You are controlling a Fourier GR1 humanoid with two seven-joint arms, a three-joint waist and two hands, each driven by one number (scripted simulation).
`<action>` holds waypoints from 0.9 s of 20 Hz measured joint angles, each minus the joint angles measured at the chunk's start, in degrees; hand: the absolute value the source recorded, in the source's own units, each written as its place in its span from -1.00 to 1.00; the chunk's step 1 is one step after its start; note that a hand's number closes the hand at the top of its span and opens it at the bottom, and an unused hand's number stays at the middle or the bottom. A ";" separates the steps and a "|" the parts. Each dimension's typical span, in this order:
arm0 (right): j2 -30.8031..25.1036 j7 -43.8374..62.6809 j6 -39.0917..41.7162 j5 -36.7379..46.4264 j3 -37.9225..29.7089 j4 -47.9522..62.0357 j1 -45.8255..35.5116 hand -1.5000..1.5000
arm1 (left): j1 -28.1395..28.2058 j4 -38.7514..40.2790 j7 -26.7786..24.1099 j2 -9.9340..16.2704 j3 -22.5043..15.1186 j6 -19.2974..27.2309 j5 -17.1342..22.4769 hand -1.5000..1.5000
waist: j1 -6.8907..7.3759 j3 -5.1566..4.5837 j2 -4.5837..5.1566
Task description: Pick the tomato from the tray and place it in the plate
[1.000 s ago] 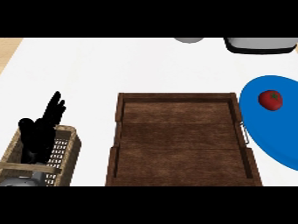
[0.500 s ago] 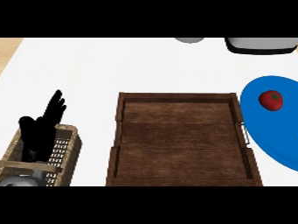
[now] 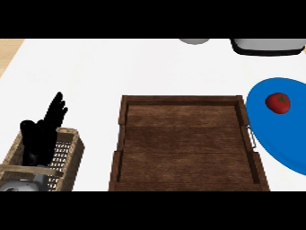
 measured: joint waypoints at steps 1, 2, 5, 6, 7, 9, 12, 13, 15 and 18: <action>-0.34 -0.02 -0.22 0.08 -0.09 0.61 -0.10 -1.00 | 0.13 -0.21 -0.15 -0.03 0.15 -0.22 0.14 0.00 | 0.03 -0.02 0.03; -0.58 -0.75 -0.50 0.36 -0.06 1.49 0.07 -1.00 | -0.09 -0.20 0.21 -0.08 0.18 -0.22 0.06 0.00 | 0.06 -0.06 0.07; -2.37 -2.14 -0.60 0.88 -0.38 4.36 -0.14 -1.00 | 0.07 -0.16 -0.37 -0.11 0.63 -0.85 0.45 0.00 | 0.25 -0.04 0.18; -2.39 -1.95 -1.20 1.18 -0.24 5.13 -0.85 -1.00 | -0.36 0.34 -0.01 0.00 0.91 -1.10 0.69 0.00 | 0.27 -0.07 0.21; -2.77 -2.61 -1.42 1.38 -0.33 6.26 -0.92 -1.00 | -0.56 0.31 0.42 -0.09 0.83 -1.01 0.51 0.00 | 0.34 -0.06 0.24; -3.77 -3.63 -1.57 1.60 -0.58 7.99 -1.19 -1.00 | -0.78 0.88 -0.21 -0.44 0.68 -0.76 -0.05 0.00 | 0.37 0.07 0.20; -4.32 -5.30 -2.74 1.77 -1.07 10.55 -1.30 -1.00 | -0.86 0.75 -0.05 -0.54 0.68 -0.69 -0.26 0.00 | 0.48 0.10 0.19; -4.93 -5.93 -2.68 1.69 -1.43 11.58 -1.28 -1.00 | -0.67 0.43 -0.04 -0.33 0.83 -1.09 0.00 0.00 | 0.60 0.07 0.27; -6.38 -6.93 -2.07 1.48 -1.95 12.96 -1.12 -1.00 | -0.69 0.37 0.17 -0.21 1.01 -1.42 0.11 0.00 | 0.54 0.02 0.30; -7.66 -8.70 -1.87 1.08 -2.83 15.04 -1.00 -1.00 | -0.67 0.09 0.13 -0.33 0.98 -1.67 -0.16 0.00 | 0.62 0.00 0.37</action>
